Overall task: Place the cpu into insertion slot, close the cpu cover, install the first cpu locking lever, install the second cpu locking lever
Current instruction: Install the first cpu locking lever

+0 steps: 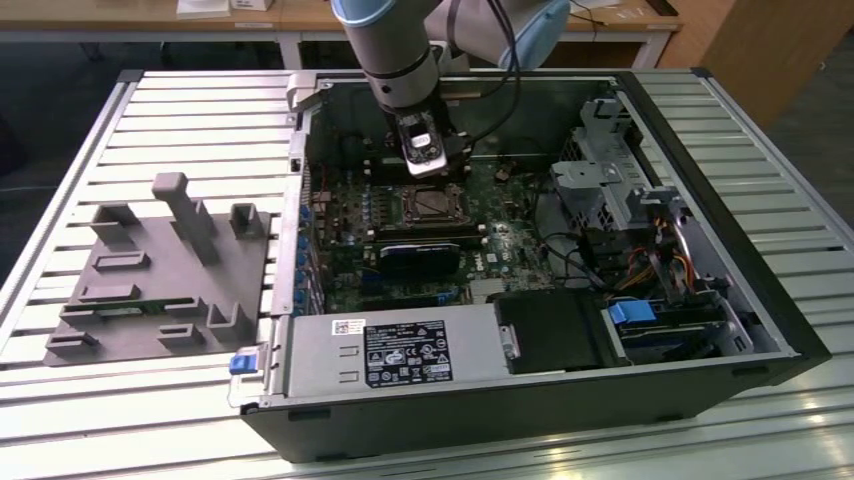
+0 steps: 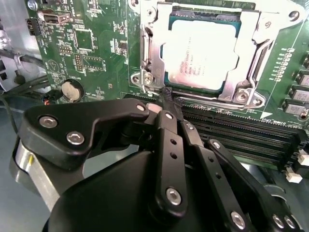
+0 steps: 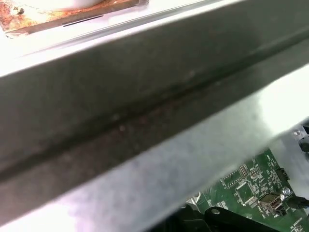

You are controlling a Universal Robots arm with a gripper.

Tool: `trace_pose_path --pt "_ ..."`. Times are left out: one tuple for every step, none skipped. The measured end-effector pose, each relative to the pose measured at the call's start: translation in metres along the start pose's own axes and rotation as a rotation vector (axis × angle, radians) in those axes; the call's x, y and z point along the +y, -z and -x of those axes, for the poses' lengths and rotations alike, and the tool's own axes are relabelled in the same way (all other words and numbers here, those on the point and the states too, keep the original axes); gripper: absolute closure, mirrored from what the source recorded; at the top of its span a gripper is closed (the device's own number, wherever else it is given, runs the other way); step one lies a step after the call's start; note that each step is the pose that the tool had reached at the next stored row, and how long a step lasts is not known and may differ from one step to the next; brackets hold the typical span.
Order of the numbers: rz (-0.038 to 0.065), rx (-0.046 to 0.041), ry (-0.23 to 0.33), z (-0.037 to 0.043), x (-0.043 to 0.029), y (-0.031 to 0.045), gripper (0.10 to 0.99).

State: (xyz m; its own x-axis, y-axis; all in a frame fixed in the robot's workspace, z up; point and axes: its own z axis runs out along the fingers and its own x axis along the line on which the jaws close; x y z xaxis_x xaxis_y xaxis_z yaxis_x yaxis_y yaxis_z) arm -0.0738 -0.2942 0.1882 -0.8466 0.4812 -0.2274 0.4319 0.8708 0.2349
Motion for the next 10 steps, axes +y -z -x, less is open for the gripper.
trace_pose_path --pt "0.000 0.0000 0.000 0.0000 0.0000 0.0000 0.980" --pt "0.000 0.0001 0.000 0.0000 0.0000 0.0000 0.980" --pt "0.000 0.0000 0.000 0.0000 0.0000 0.0000 0.980" --pt "0.001 0.0001 0.000 0.0000 0.0000 0.0001 0.980" --pt "0.002 0.0009 -0.001 0.0001 0.0002 0.0004 0.980" --pt "0.003 0.0013 -0.001 0.0002 0.0002 0.0008 0.980" --pt "0.003 0.0019 -0.001 0.0003 0.0003 0.0013 0.980" --pt "0.004 0.0022 -0.001 0.0004 0.0005 0.0017 0.980" --pt "0.004 0.0024 -0.001 0.0005 0.0006 0.0022 0.980" --pt "0.005 0.0027 -0.001 0.0007 0.0007 0.0029 0.980"
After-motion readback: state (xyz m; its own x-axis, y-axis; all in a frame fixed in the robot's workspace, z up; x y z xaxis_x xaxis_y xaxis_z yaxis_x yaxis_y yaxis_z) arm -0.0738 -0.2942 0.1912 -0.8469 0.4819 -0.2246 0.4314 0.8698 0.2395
